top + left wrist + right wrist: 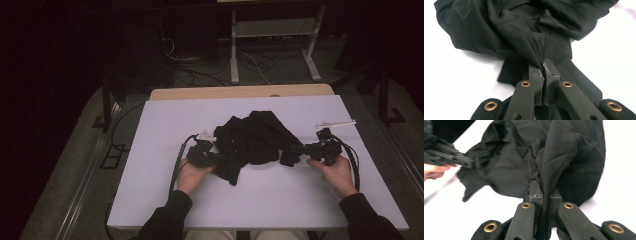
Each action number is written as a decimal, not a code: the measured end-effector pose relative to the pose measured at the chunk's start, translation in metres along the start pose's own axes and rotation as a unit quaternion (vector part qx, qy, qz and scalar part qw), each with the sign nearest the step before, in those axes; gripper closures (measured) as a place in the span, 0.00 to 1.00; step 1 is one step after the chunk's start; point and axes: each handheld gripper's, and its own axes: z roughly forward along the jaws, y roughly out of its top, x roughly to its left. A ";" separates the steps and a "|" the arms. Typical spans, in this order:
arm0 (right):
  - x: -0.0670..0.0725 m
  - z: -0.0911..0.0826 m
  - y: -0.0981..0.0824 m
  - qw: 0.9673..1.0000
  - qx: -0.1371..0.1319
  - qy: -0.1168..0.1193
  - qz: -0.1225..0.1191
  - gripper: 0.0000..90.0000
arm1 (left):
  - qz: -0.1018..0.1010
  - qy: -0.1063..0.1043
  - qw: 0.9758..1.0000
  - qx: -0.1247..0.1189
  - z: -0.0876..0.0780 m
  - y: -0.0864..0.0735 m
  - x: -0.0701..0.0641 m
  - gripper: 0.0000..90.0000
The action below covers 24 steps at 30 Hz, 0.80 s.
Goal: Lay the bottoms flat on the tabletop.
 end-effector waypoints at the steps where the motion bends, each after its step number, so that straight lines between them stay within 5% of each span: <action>1: 0.002 -0.002 0.000 1.000 -0.002 0.007 0.002 0.96 | 0.004 -0.002 1.000 0.000 -0.005 -0.001 0.000 0.96; 9: 0.027 -0.016 -0.003 0.997 -0.003 0.080 -0.002 0.96 | 0.034 -0.055 0.998 0.011 -0.043 -0.006 0.000 0.96; 15: 0.045 -0.013 -0.018 0.993 0.046 0.111 -0.013 0.96 | 0.059 -0.098 0.993 0.030 -0.059 -0.016 -0.010 0.96; 24: 0.061 -0.015 -0.043 0.987 0.079 0.137 -0.017 0.96 | 0.072 -0.155 0.983 0.059 -0.068 -0.037 -0.024 0.96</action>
